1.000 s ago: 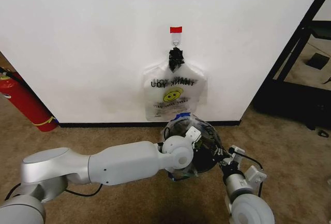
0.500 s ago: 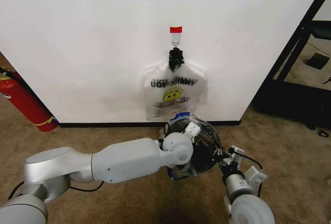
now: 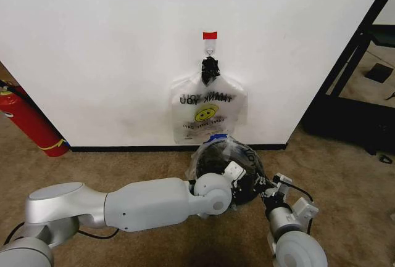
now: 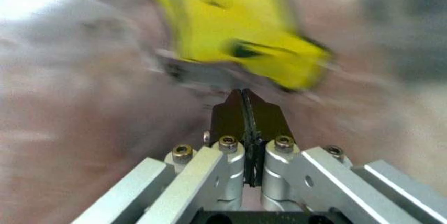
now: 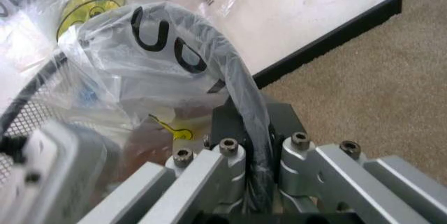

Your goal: Pick up the garbage bag from the wall and place it over the trash bin.

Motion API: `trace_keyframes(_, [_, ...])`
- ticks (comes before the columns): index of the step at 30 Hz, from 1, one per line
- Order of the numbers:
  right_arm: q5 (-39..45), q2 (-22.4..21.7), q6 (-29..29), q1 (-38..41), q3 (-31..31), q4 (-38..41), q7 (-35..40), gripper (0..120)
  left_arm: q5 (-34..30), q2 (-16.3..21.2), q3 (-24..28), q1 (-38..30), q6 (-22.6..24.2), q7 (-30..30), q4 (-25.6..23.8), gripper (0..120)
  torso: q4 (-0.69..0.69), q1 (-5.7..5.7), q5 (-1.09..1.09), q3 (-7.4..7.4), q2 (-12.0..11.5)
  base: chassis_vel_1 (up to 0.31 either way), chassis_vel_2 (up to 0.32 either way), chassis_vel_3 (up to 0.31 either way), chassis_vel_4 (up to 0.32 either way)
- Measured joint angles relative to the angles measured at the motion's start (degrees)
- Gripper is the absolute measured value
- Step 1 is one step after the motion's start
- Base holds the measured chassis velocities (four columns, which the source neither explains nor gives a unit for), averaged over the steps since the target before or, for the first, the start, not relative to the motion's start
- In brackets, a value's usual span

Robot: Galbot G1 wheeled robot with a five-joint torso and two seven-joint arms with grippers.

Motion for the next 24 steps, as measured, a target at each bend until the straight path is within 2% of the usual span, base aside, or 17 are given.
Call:
trace_keyframes(5, [-0.02,-0.1,0.0,0.19,0.0,-0.22,0.0,0,0.76,1.52,-0.81,-1.67,0.58,-0.02,0.06,0,0.0,0.0,0.0,0.0,0.0,0.0,0.0,0.0,0.0])
trace_keyframes(10, [-0.17,-0.11,-0.01,0.53,-0.3,-0.84,-0.02,0,-0.56,3.88,-1.26,-2.8,0.91,-0.62,-2.87,0,0.01,0.0,0.0,0.0,0.0,0.0,0.0,0.0,0.0])
trace_keyframes(13, [-0.22,-0.02,-0.02,0.56,-0.42,-0.9,-0.05,0,-0.58,4.15,-1.43,-2.98,0.9,-0.63,-3.0,0,0.01,0.0,0.0,0.0,0.0,0.0,0.0,0.0,0.0])
trace_keyframes(24, [-0.37,-0.34,-0.05,0.12,-0.35,-0.41,-0.12,0,0.88,0.63,-1.18,-1.36,-0.78,-1.04,6.62,0,-0.01,0.0,0.01,0.0,0.0,0.0,0.0,0.0,0.0])
